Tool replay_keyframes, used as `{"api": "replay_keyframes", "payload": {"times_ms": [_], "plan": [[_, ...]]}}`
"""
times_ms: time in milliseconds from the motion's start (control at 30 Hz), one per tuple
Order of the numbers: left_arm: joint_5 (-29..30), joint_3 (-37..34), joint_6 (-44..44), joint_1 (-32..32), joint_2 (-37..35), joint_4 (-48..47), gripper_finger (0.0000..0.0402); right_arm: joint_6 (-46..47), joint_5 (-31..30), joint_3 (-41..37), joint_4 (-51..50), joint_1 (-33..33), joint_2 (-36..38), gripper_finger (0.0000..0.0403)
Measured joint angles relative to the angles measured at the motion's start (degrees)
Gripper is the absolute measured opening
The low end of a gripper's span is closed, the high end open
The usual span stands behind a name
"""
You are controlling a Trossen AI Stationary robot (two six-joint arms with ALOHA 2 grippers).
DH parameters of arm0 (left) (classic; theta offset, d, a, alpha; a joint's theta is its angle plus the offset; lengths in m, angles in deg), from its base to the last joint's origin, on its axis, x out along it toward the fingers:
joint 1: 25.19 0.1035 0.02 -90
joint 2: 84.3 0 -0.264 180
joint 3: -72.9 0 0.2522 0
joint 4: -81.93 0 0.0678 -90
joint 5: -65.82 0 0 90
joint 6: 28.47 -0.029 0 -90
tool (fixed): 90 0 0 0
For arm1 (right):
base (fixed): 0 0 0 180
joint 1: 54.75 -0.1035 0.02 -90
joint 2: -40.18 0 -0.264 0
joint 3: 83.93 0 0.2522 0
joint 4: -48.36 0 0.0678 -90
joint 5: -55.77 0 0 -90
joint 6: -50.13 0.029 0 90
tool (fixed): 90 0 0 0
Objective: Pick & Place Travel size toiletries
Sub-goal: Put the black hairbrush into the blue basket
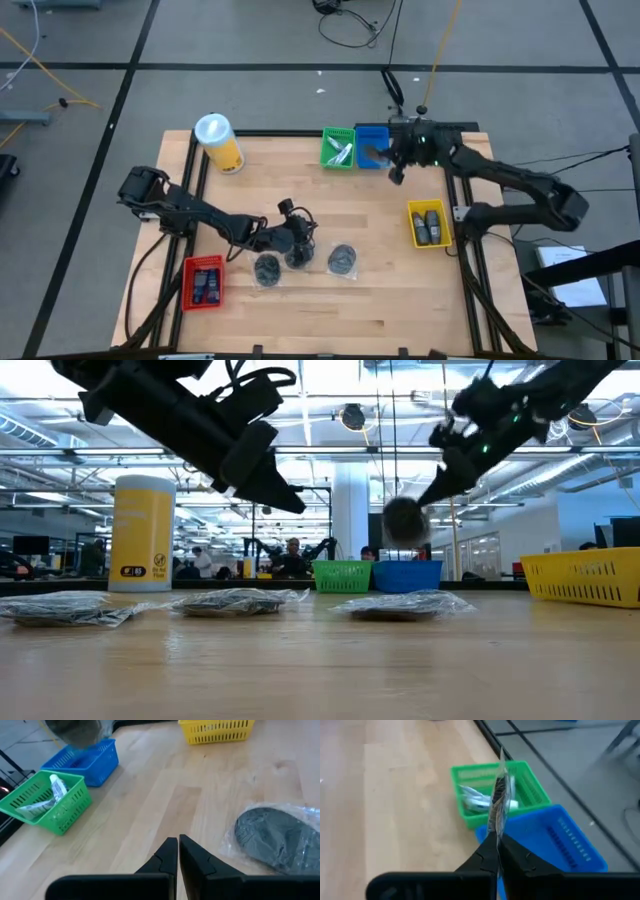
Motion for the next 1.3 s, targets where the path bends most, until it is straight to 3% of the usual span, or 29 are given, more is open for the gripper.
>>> {"api": "replay_keyframes", "payload": {"times_ms": [200,400,633,767,933,1133,1300], "plan": [[-1.1,0.0,0.0,0.3,0.0,0.0,0.0019,0.7,9.3,3.6,0.7,9.2,-10.5,0.0000],[-1.3,0.0,-0.5,0.3,0.0,0.0,0.0019,4.0,16.7,6.6,3.2,13.2,-17.9,0.0000],[-1.6,0.0,-1.2,0.3,0.0,0.1,0.0019,6.0,20.7,7.3,3.9,16.0,-22.8,0.0000],[-1.6,0.0,-1.2,0.3,0.0,0.1,0.0019,7.0,20.7,7.4,4.2,16.5,-23.5,0.0012],[-1.6,0.0,-1.1,0.3,0.0,0.1,0.0019,9.0,20.3,7.4,5.9,16.8,-23.4,0.0067],[-1.6,0.0,-1.1,0.3,0.0,0.1,0.0019,10.3,4.9,7.4,6.6,16.7,-23.4,0.0151],[-1.6,0.0,-1.1,0.3,0.0,0.1,0.0019,9.1,2.8,7.4,8.2,16.6,-23.4,0.0190]]}}
